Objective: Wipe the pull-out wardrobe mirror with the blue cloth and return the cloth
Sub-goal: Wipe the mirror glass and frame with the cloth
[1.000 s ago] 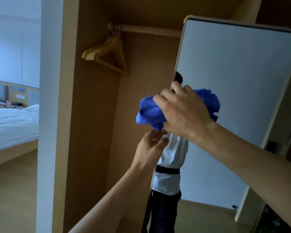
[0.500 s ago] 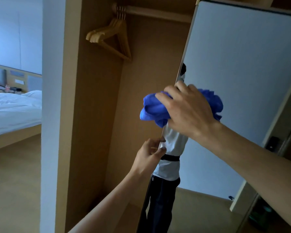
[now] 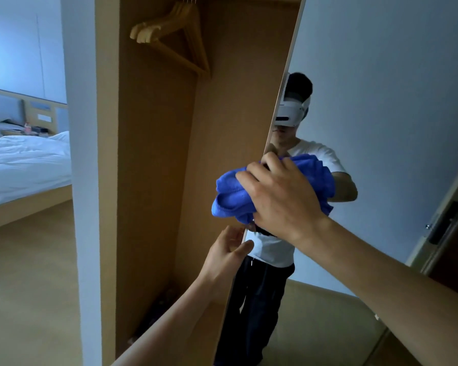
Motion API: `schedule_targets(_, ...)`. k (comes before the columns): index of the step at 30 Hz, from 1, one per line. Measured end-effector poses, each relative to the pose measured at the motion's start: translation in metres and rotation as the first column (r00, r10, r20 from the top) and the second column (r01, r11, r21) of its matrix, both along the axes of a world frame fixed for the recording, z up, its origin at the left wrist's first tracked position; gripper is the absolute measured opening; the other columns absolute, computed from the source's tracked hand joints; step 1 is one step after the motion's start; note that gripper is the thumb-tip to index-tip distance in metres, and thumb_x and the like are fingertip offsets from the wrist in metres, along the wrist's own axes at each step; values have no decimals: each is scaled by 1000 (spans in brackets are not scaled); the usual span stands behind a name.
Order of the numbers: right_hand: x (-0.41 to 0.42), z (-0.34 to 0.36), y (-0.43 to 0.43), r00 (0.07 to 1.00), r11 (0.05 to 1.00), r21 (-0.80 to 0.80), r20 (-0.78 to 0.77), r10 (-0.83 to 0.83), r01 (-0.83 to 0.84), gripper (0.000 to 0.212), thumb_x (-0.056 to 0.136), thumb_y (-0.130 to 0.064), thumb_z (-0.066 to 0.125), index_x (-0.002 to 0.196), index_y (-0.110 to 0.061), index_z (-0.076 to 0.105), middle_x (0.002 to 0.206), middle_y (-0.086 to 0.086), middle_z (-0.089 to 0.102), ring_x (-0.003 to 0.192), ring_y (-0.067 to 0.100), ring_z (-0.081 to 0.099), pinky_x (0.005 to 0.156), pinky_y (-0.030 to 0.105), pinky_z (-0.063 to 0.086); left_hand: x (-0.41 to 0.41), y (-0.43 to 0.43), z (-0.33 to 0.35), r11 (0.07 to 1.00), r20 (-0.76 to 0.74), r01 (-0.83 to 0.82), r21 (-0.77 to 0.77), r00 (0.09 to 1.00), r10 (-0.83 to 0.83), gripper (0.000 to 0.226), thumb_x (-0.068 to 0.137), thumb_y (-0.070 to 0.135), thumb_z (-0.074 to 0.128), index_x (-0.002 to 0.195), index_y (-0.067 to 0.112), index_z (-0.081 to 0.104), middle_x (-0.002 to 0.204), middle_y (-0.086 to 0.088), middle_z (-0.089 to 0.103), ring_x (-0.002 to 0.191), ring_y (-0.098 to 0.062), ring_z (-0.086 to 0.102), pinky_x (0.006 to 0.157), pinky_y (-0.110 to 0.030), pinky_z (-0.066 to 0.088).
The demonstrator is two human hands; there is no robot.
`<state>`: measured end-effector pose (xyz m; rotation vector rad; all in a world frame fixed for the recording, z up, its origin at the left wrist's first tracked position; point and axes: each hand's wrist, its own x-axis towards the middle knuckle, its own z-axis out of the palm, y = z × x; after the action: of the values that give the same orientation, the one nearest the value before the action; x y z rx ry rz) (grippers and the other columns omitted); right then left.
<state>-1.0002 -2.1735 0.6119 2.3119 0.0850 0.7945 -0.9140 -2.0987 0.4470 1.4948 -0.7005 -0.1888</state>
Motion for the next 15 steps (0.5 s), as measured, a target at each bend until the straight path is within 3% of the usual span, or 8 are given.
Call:
schedule_targets(3, -2, -25, -1, 996, 1000, 17, -81, -21, 23, 43, 71, -41, 75, 102, -15, 59, 100, 5, 64, 101, 30, 53, 82, 43, 42, -5, 2, -13, 1000, -37, -5, 18, 999, 6, 22, 96, 23, 64, 117, 28, 61, 112, 11, 71, 106, -8, 65, 93, -29, 51)
schedule_targets(5, -5, -35, -1, 996, 1000, 25, -93, -15, 18, 39, 69, -30, 72, 103, -15, 59, 100, 6, 64, 100, 30, 54, 81, 43, 43, -9, 3, -19, 1000, -61, -5, 19, 998, 7, 29, 93, 31, 65, 121, 27, 60, 113, 10, 71, 106, -5, 66, 95, -31, 52)
schedule_targets(11, -7, -43, -2, 993, 1000, 24, -117, -7, 10, 43, 77, -29, 70, 116, -16, 60, 107, 5, 65, 105, 29, 53, 85, 43, 42, -21, 6, -23, 999, -120, 19, 28, 993, -15, 36, 96, 14, 64, 125, 34, 55, 121, 13, 66, 104, 6, 63, 80, -11, 49)
schedule_targets(13, -8, -40, -2, 995, 1000, 23, -103, 5, -2, 51, 78, -35, 71, 124, -17, 58, 110, 4, 65, 106, 29, 52, 87, 42, 41, -25, 7, -25, 999, -121, 14, 46, 993, -8, 39, 96, 14, 64, 131, 28, 53, 130, 5, 61, 108, 5, 60, 82, -9, 46)
schedule_targets(15, -9, -32, 1, 997, 999, 31, -65, 38, -36, 48, 79, -28, 57, 126, -16, 57, 110, 7, 66, 105, 31, 52, 85, 43, 41, -28, 9, -30, 998, -142, 2, 68, 990, 8, 40, 96, 12, 65, 133, 18, 51, 131, 0, 58, 100, 8, 60, 73, -5, 46)
